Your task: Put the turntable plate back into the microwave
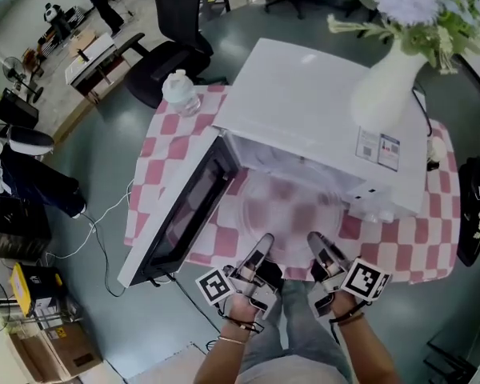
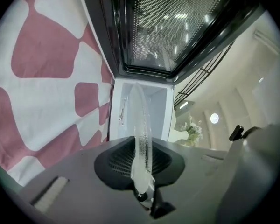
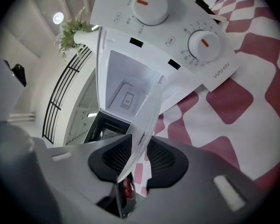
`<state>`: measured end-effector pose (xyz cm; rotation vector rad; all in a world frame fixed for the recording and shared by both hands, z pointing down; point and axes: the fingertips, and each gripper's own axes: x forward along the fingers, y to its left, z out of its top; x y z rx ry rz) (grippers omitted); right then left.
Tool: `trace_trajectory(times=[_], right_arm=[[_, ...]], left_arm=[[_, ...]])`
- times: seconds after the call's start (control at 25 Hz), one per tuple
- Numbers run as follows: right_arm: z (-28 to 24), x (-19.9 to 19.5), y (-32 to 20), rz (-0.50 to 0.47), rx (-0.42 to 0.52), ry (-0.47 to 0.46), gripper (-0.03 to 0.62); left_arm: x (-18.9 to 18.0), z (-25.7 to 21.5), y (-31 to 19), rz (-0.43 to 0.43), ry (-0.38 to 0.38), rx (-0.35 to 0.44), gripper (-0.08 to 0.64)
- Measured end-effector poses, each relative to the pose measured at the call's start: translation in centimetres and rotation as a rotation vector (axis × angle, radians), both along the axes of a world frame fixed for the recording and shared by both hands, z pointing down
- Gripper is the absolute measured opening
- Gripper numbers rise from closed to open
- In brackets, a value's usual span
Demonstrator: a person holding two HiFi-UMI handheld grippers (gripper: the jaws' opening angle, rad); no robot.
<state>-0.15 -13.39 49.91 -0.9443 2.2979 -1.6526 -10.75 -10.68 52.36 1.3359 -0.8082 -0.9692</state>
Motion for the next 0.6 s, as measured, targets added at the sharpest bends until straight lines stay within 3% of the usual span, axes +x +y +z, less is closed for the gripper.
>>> trace_trajectory(times=[0.6], right_arm=[[1.3,-0.2,-0.3,-0.013,-0.014,0.043,0.095]], left_arm=[[-0.4,0.7,-0.6,0.014,0.010,0.028,0.035]])
